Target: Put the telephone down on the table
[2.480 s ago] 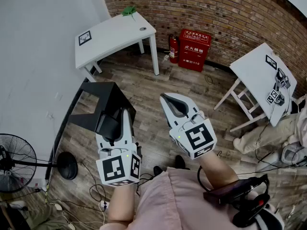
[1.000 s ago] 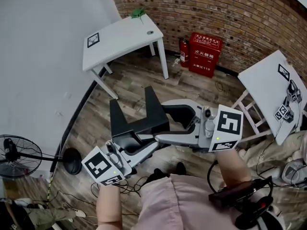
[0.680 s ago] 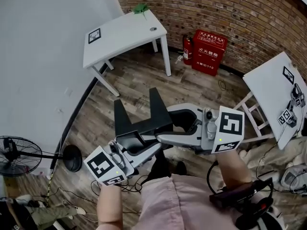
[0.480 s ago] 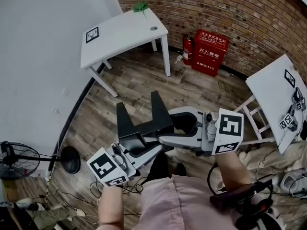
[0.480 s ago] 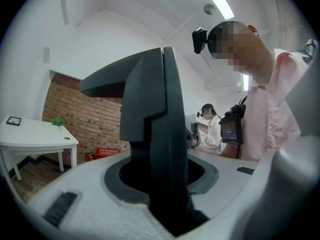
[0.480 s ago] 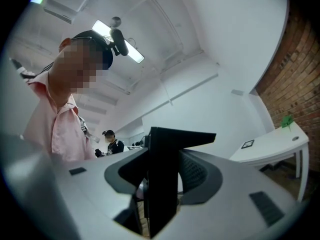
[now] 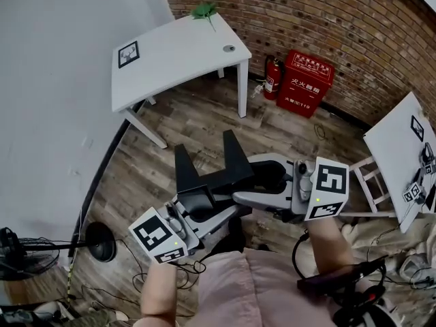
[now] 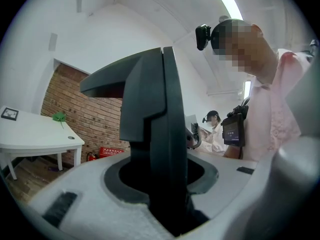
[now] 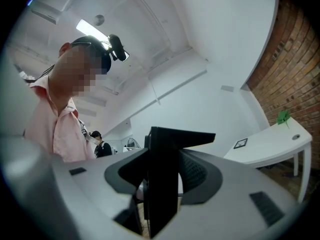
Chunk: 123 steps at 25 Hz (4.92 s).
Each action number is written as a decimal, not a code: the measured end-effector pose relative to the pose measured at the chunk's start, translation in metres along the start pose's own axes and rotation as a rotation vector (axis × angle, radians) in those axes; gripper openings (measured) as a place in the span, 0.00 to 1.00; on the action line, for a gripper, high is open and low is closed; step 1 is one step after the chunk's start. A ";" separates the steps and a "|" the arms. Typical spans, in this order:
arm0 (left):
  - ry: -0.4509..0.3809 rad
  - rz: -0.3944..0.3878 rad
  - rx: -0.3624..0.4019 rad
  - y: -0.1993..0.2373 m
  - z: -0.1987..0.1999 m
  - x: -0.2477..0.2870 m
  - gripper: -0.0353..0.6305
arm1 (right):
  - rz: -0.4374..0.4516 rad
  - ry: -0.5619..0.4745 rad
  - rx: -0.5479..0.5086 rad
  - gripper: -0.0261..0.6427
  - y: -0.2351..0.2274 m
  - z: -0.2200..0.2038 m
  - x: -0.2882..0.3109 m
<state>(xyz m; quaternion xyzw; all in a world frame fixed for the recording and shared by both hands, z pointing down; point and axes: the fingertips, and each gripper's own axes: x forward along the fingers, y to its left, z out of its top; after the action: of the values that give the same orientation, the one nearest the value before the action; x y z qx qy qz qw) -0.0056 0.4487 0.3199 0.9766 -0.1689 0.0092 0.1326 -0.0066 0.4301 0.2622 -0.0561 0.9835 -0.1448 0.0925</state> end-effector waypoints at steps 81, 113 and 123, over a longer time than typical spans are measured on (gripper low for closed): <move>-0.012 0.002 -0.130 0.603 0.149 0.149 0.31 | -0.042 0.035 0.086 0.32 -0.610 0.143 0.150; -0.008 0.002 -0.157 0.746 0.172 0.190 0.31 | -0.063 0.078 0.092 0.33 -0.758 0.169 0.179; 0.018 0.038 -0.290 0.789 0.127 0.209 0.31 | -0.071 0.131 0.223 0.33 -0.813 0.124 0.172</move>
<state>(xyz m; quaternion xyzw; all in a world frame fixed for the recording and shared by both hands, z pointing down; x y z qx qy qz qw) -0.0745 -0.3690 0.4118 0.9438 -0.1857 -0.0043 0.2734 -0.0821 -0.4012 0.3568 -0.0705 0.9626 -0.2599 0.0284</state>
